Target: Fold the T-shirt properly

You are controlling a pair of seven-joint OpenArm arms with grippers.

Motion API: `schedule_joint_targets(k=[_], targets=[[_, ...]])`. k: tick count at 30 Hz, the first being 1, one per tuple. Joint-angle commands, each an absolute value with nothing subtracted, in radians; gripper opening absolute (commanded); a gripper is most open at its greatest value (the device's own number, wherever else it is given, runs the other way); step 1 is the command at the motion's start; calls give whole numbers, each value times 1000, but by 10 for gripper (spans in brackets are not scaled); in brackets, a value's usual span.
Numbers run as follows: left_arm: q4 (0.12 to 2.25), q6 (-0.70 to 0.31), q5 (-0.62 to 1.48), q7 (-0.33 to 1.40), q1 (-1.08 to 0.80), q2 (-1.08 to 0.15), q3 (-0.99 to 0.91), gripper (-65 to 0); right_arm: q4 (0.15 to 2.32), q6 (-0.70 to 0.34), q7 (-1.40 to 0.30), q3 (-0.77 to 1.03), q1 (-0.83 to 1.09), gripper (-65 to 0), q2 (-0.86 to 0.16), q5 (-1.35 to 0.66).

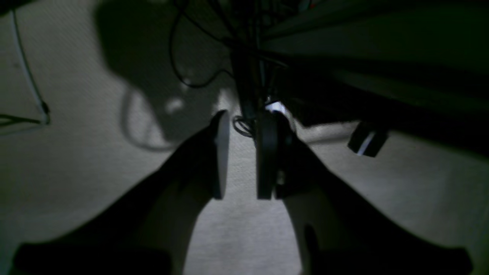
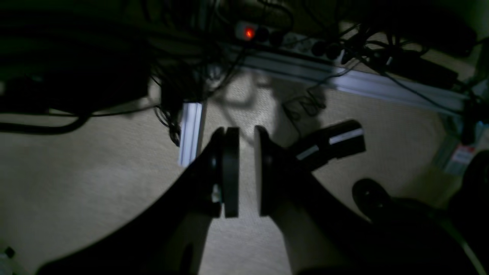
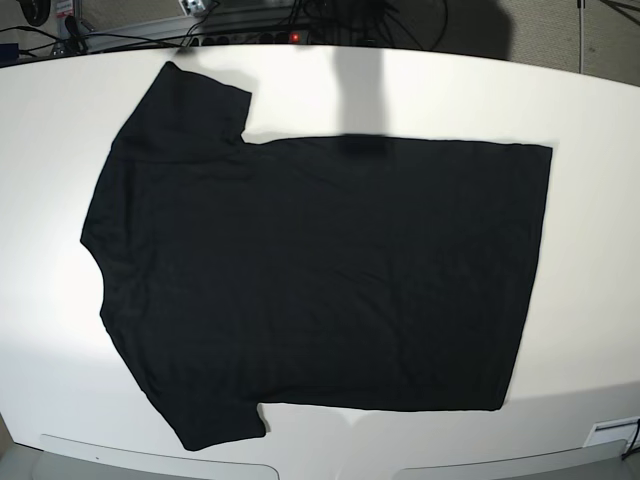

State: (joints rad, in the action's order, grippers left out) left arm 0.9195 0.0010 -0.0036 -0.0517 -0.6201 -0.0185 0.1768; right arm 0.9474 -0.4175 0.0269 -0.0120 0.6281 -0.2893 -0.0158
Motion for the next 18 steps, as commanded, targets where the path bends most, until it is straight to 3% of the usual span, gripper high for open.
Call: schedule_joint_targets(k=[1, 6, 18], targets=[[964, 0, -5, -67, -660, -23, 176, -521, 981, -439, 33, -9, 665, -571, -310, -37], [1184, 0, -4, -49, -788, -68, 176, -521, 1129, -495, 7, -8, 771, -571, -360, -43], [1666, 0, -120, 97, -1045, -184, 176, -521, 1558, -494, -124, 67, 1050, -571, -430, -90]])
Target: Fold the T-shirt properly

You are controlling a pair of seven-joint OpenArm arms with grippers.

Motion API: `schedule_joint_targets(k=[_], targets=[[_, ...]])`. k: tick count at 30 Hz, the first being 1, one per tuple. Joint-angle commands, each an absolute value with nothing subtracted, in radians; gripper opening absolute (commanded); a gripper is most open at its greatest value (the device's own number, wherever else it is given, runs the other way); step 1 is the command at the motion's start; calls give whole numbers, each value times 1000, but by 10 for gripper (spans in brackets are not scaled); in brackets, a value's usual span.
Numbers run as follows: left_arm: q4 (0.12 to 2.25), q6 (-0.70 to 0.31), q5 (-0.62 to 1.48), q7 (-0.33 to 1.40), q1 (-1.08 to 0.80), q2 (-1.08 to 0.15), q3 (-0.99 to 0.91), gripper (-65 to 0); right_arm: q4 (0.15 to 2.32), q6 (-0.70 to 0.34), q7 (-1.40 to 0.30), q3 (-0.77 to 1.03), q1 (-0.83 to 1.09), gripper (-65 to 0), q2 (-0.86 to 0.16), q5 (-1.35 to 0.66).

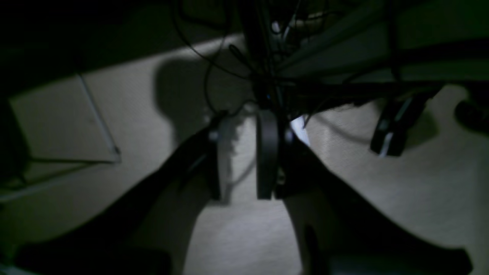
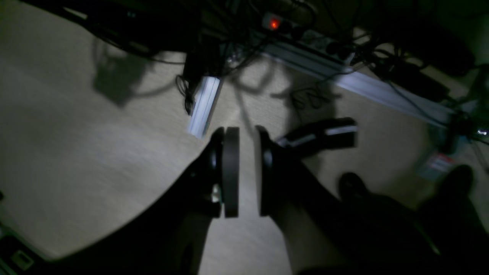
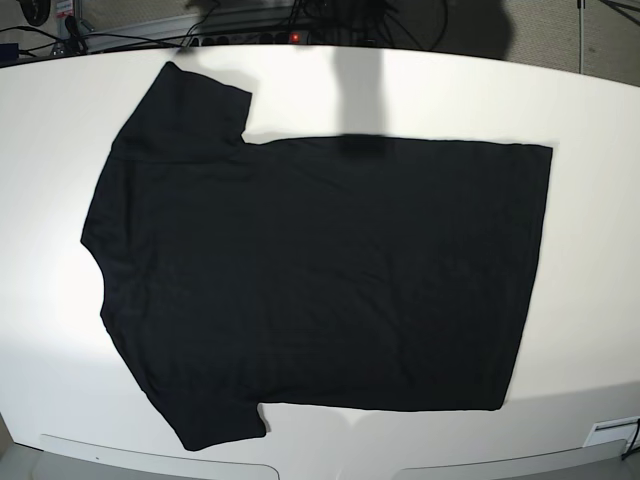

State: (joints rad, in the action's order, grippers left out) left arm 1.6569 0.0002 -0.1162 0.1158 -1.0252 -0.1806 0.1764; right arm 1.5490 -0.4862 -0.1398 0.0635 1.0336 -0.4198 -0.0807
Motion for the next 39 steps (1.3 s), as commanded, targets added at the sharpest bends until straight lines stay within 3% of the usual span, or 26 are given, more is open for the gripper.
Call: schedule_joint_targets(k=[1, 8, 16, 20, 23, 26, 29, 39], targets=[[1704, 0, -135, 110, -1061, -192, 176, -521, 1599, -494, -135, 90, 1072, -571, -430, -90], [1976, 4, -255, 181, -1142, -261, 176, -521, 1854, -500, -159, 249, 1196, -571, -430, -90], [2200, -10, -399, 247, -1106, -337, 176, -521, 2025, -500, -223, 334, 1191, -571, -430, -76], [2205, -95, -510, 255, -1037, -350, 176, -520, 2062, -500, -223, 334, 1179, -569, -458, -35], [2205, -216, -527, 297, -962, -350, 176, -520, 2063, -506, -245, 333, 1147, -569, -486, -10], [2204, -332, -528, 330, -894, -350, 176, -488, 2063, -522, -298, 333, 1116, -512, -507, -2], [2200, -334, -527, 317, -844, -354, 176, -471, 2063, -524, -311, 333, 1095, -460, -524, 0], [1914, -333, -582, 276, -631, -491, 176, -468, 2063, -523, -284, 333, 1081, -460, -529, 0]])
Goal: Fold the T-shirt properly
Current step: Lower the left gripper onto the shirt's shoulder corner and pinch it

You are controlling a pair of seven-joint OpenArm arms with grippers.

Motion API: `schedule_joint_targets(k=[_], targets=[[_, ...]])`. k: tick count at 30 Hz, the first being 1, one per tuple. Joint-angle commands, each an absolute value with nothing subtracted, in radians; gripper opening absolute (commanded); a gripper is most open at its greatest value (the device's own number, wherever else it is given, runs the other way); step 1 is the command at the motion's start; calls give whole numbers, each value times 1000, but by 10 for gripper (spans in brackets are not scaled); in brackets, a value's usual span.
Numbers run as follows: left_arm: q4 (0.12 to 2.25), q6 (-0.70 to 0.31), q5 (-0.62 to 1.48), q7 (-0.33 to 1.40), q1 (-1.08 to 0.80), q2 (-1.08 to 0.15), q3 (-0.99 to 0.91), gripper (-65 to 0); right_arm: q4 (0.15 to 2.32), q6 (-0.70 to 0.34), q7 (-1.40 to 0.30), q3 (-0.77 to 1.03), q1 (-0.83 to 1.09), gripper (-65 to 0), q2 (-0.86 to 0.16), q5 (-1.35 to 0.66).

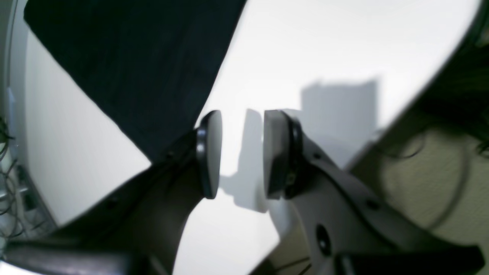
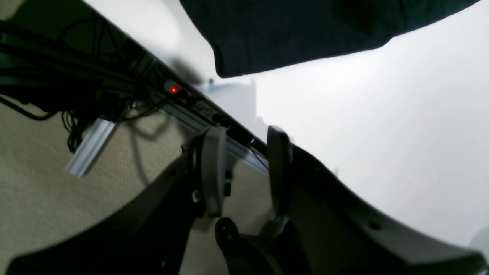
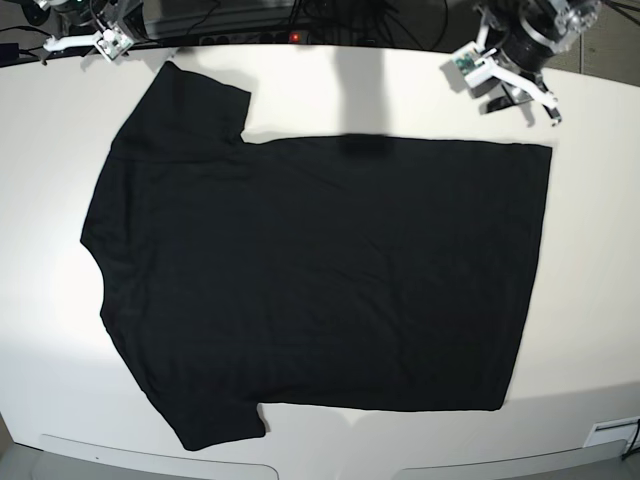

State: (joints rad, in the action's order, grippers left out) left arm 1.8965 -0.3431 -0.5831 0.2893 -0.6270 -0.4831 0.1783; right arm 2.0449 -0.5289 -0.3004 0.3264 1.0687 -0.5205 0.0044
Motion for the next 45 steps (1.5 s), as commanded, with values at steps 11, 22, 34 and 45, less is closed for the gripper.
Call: schedule_joint_targets(k=[11, 22, 34, 45], targets=[[1678, -334, -587, 204, -452, -645, 178, -469, 2063, -489, -240, 333, 1078, -460, -529, 0], [1584, -417, -588, 107, -449, -698, 187, -469, 2064, -489, -225, 334, 1077, -460, -529, 1], [1583, -420, -588, 31, -442, -699, 192, -469, 2066, -489, -209, 334, 1075, -460, -528, 0], [1499, -420, -639, -24, -357, -698, 192, -469, 2066, -489, -210, 334, 1075, -460, -529, 0]])
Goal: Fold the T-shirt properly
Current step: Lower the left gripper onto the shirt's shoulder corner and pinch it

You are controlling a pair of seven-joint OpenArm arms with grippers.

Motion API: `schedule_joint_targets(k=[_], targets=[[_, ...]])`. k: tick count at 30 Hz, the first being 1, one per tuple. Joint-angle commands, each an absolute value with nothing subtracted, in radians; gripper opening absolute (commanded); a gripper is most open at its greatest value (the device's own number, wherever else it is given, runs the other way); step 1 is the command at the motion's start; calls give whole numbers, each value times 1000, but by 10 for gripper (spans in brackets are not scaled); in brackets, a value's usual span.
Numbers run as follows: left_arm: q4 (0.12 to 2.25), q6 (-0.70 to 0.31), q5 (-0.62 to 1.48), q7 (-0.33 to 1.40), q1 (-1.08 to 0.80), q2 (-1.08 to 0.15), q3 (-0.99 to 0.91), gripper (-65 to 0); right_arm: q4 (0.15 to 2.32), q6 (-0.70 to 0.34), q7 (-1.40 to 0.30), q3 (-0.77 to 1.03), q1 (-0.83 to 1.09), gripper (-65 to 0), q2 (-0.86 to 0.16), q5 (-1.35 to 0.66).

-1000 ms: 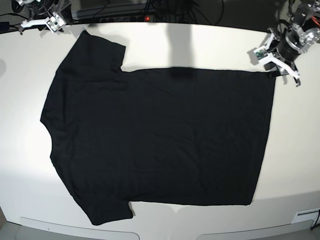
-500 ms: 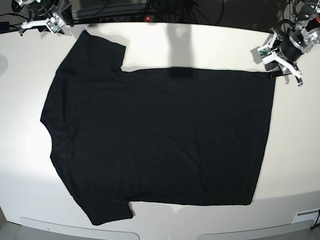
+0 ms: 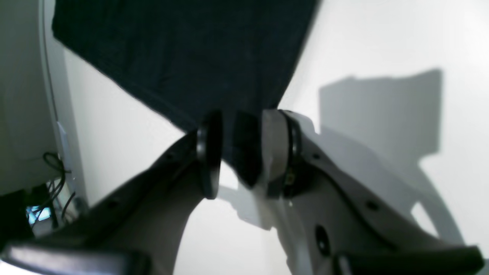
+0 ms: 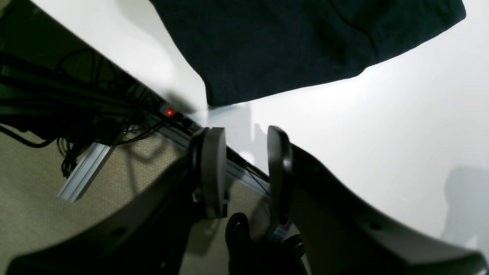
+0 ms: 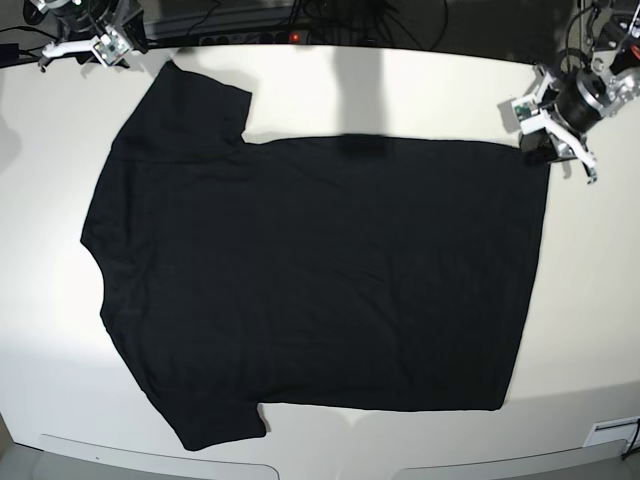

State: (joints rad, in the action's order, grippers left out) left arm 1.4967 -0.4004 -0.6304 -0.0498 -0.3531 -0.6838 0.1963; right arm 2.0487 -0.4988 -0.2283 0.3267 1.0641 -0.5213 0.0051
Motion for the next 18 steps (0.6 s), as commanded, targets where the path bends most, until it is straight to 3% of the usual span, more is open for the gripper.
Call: schedule_joint_targets(k=[1, 6, 12, 15, 18], targets=[[1482, -420, -639, -24, -343, -698, 193, -469, 2066, -489, -210, 334, 1075, -460, -529, 1], [1439, -421, -636, -30, -316, -699, 194, -469, 2066, -489, -209, 334, 1075, -460, -529, 1], [1439, -495, -638, -31, -315, -699, 250, -478, 2066, -489, -209, 334, 1075, -460, -529, 1], [1439, -495, -638, -12, -315, -699, 297, -538, 2066, -490, -210, 334, 1075, -460, -529, 1], [1439, -494, -607, 75, -316, -699, 332, -650, 2066, -490, -209, 334, 1075, -460, -529, 1]])
